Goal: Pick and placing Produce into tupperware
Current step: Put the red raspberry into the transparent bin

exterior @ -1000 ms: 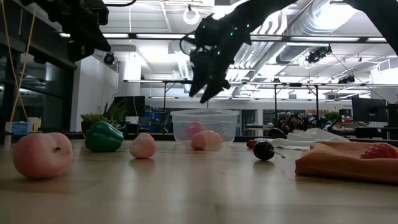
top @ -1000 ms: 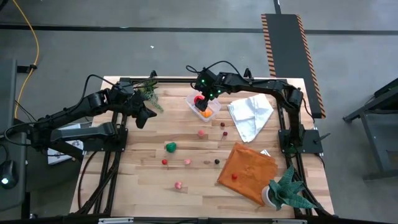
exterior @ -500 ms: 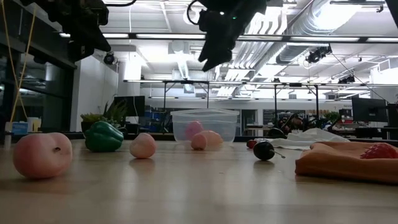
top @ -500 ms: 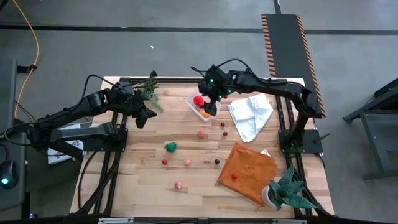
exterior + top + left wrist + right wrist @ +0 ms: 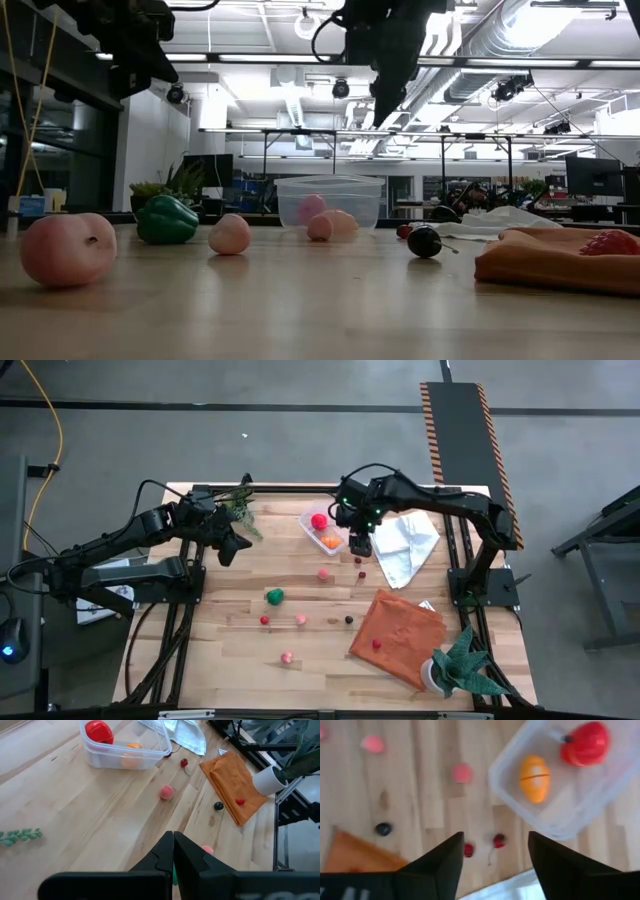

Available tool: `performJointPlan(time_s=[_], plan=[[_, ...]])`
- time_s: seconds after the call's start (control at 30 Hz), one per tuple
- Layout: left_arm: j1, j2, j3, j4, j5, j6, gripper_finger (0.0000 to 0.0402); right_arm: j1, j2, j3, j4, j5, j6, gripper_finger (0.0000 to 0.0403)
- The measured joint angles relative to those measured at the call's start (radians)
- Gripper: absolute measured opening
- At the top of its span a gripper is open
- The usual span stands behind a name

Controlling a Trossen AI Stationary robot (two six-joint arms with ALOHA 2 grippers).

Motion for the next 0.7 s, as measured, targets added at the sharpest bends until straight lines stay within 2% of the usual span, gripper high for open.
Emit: performJointPlan(time_s=[0.13,0.33,0.7], plan=[[0.000,0.000,0.000,0.000,0.004,-0.012,0.0001,0.014,-0.023,0.000,-0.003,-0.067,-0.005,0.0167],[0.000,0.000,0.000,0.000,0.004,-0.021,0.0001,0.020,-0.090,0.000,-0.010,-0.079,0.005,0.0131],[0.000,0.000,0.000,0.000,0.019,-0.035,0.0001,0.020,-0.209,0.000,-0.048,-0.084,0.049,0.0122]])
